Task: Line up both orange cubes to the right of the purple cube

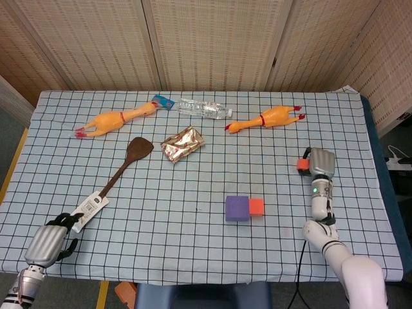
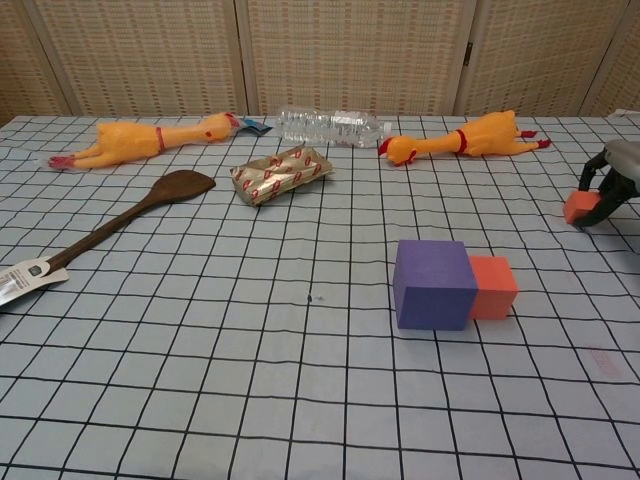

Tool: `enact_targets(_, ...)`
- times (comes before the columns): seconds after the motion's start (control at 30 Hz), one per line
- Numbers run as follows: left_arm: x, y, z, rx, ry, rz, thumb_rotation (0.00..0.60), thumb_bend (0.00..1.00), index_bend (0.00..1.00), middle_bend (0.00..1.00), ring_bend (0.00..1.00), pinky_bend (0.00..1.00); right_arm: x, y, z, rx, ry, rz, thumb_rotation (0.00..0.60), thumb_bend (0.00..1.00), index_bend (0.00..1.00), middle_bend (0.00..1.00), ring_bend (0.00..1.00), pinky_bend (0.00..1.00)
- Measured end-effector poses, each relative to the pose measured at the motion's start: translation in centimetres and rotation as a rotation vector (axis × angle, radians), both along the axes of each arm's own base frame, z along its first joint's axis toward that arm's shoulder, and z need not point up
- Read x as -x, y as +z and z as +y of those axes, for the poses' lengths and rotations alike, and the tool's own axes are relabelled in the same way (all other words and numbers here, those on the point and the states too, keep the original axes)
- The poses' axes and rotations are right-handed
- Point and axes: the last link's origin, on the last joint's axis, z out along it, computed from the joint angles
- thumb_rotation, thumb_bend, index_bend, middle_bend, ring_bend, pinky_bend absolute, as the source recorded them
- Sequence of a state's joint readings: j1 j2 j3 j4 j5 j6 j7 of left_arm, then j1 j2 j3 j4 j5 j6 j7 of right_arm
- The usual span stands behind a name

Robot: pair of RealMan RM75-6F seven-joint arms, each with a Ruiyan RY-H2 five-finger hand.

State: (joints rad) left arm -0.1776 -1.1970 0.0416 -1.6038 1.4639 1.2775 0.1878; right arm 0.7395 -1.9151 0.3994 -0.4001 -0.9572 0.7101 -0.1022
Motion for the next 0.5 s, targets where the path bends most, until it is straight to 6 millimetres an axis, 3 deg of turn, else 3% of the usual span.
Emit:
enact_targets(0.27, -0.1, -0.2, -0.1, 0.008, -0.003, 0.000, 0.600, 0.45, 0.19, 0.28, 0.16, 0.38, -1.8, -0.5, 1.0, -0.004, 0.089, -0.033, 0.600, 0.06, 0.67, 0.86, 0.96, 1.00)
enact_targets(0.5, -0.1, -0.2, -0.1, 0.008, -0.003, -0.001, 0.600, 0.45, 0.19, 0.28, 0.16, 0.38, -4.9, -1.4, 3.5, -0.061, 0.181, -0.108, 0.600, 0.07, 0.67, 0.86, 0.96, 1.00)
